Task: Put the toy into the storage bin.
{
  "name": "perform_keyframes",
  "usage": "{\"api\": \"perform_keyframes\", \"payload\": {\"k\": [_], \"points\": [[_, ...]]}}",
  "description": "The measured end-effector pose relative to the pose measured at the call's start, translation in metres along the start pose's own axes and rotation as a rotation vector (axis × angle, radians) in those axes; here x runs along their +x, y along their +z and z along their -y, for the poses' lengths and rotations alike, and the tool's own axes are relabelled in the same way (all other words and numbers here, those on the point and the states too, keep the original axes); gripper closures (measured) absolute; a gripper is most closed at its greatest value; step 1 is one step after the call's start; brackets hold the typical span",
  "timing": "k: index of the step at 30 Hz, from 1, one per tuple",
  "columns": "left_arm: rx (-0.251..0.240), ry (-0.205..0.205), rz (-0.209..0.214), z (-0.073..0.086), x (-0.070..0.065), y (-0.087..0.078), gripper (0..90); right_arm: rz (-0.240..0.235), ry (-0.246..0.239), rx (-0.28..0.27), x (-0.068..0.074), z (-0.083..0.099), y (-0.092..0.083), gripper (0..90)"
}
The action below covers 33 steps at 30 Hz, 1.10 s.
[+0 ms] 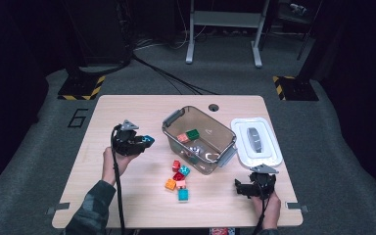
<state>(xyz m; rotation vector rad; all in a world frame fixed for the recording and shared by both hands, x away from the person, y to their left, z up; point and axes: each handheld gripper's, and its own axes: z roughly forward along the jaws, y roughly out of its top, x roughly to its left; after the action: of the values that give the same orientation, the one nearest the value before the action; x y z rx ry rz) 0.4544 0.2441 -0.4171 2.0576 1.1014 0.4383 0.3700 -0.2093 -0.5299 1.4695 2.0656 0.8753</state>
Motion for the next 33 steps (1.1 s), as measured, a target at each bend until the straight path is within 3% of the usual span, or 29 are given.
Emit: {"api": "perform_keyframes", "payload": {"k": [13,22,33], "points": [[-0.029,0.055,-0.019,-0.038,-0.004,-0.011,58.8,0.0,0.0,0.0,0.0,0.0,0.0,1.0],[-0.038,0.076,0.004,-0.06,-0.016,-0.001,58.8,0.0,0.0,0.0,0.0,0.0,0.0,1.1],[-0.027,0.108,0.035,-0.074,-0.032,0.014,58.8,0.0,0.0,0.0,0.0,0.0,0.0,1.0]]}}
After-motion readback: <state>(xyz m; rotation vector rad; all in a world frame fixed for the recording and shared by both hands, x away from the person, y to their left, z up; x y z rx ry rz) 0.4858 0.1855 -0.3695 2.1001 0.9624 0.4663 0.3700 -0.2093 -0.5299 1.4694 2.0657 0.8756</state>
